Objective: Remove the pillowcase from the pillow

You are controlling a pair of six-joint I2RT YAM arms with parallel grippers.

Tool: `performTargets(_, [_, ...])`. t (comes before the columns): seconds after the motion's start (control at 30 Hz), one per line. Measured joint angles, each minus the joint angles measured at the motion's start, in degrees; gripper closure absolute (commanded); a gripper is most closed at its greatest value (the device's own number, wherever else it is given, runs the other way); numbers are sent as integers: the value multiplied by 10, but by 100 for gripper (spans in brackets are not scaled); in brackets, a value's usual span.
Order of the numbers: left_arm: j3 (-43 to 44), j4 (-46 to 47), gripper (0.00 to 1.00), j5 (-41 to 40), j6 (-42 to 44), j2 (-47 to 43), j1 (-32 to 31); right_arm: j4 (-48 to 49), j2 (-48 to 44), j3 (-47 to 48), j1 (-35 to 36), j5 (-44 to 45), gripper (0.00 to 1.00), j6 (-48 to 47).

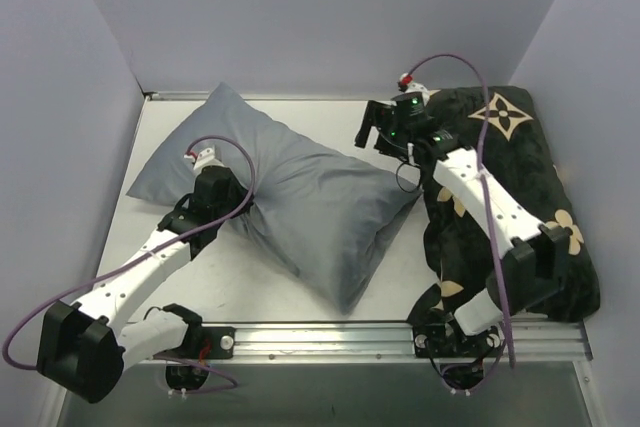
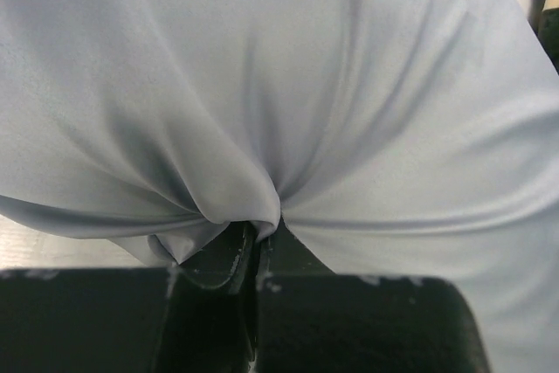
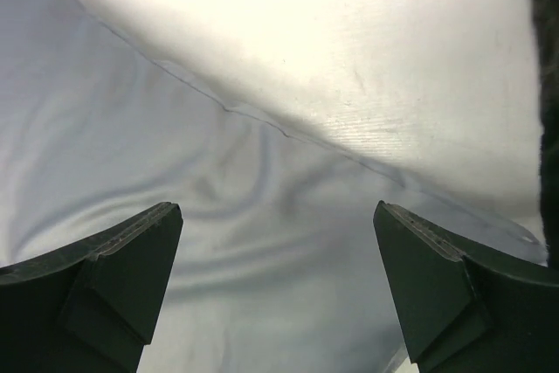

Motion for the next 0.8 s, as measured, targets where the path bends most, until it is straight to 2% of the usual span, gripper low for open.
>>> performTargets(0.17, [6,19,100,5,-3,21,2,2,-160,-98,-3,-1,0,6])
performTargets(0.3, [6,21,99,5,-2,21,2,40,-292,-252,-1,-42,0,25])
performTargets(0.47, [7,4,84,7,20,4,1,84,-370,-430,10,-102,0,47])
performTargets(0.53, [8,-7,78,8,29,-5,0,99,-378,-464,19,-116,0,57])
performTargets(0.63, [15,-35,60,9,50,-20,-4,135,-377,-487,35,-128,2,70])
performTargets(0.67, [19,-44,50,9,56,-25,-6,146,-374,-487,40,-128,2,74])
performTargets(0.7, [23,-55,47,9,61,-31,-7,162,-370,-487,45,-129,5,78])
performTargets(0.73, [29,-65,44,11,66,-36,-8,175,-364,-487,50,-129,14,82])
performTargets(0.8, [41,-84,38,14,75,-47,-12,194,-353,-487,57,-129,23,91])
